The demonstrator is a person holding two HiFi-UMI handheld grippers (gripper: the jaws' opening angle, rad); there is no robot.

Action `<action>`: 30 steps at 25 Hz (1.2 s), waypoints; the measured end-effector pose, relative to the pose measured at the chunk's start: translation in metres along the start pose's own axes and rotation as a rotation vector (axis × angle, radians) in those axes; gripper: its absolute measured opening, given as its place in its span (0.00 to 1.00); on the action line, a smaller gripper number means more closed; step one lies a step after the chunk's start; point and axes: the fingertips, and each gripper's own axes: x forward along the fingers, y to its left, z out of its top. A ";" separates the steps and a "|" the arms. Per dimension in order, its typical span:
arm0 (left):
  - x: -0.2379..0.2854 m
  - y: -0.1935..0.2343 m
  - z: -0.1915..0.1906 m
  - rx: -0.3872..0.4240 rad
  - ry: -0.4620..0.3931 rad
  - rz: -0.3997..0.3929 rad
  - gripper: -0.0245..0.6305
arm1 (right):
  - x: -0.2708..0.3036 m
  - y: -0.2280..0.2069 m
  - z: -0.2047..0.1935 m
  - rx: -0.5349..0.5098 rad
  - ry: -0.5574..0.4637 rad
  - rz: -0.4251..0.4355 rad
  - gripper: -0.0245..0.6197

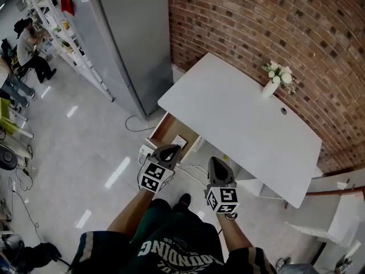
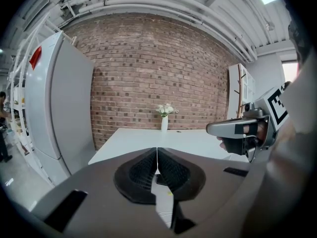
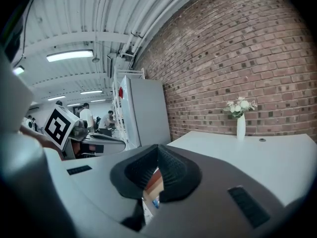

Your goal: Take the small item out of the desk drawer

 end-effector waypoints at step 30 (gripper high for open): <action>0.014 0.075 0.015 0.039 -0.027 -0.131 0.06 | 0.062 0.049 0.015 -0.056 0.001 -0.107 0.07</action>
